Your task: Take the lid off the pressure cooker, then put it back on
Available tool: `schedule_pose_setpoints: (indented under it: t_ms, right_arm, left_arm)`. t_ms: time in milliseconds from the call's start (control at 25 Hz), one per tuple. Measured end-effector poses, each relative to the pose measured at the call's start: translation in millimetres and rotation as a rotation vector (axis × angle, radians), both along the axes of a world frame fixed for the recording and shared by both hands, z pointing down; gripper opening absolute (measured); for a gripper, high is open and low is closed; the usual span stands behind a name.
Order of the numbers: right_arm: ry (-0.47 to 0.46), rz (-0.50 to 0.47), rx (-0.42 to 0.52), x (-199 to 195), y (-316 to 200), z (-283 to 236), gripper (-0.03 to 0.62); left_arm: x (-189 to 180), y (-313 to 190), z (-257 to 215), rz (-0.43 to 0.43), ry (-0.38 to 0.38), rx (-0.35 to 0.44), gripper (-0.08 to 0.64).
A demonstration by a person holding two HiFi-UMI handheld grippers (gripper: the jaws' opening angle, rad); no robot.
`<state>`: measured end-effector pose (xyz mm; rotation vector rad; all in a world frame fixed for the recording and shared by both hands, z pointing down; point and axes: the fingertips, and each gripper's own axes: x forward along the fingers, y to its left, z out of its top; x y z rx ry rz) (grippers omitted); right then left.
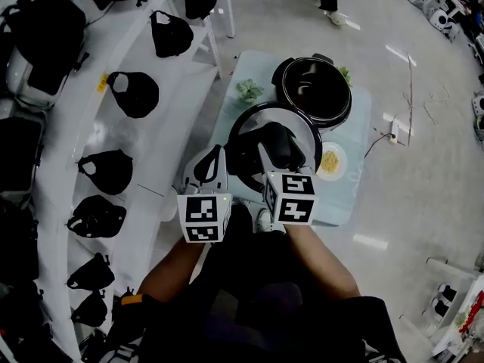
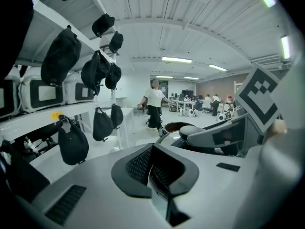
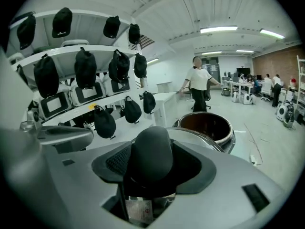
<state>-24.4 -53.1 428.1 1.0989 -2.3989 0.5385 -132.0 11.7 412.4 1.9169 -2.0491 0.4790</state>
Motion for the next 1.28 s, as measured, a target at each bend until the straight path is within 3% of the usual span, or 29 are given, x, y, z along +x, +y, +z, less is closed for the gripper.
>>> schedule_pose_setpoints:
  t_ms: [320,600,1120,1280]
  right_arm:
    - [0.024,-0.071,-0.064,18.8,47.5,51.1,0.285]
    - [0.028,-0.097,-0.106,17.6,54.9,97.7,0.285]
    - [0.06,-0.035,-0.173,17.3,31.7,191.5,0.285]
    - [0.013,-0.001,-0.182,17.0,21.7,207.0,0.268]
  left_arm:
    - [19.4,65.3,31.3,-0.076,-0.007,-0.057,0.008]
    - [24.5,84.1,61.9,-0.098,-0.008,-0.098,0.008]
    - [9.2,71.0,137.7,-0.022,0.016,-0.206,0.008]
    - [6.4,66.0,156.9,0.006,0.018,-0.226,0.008]
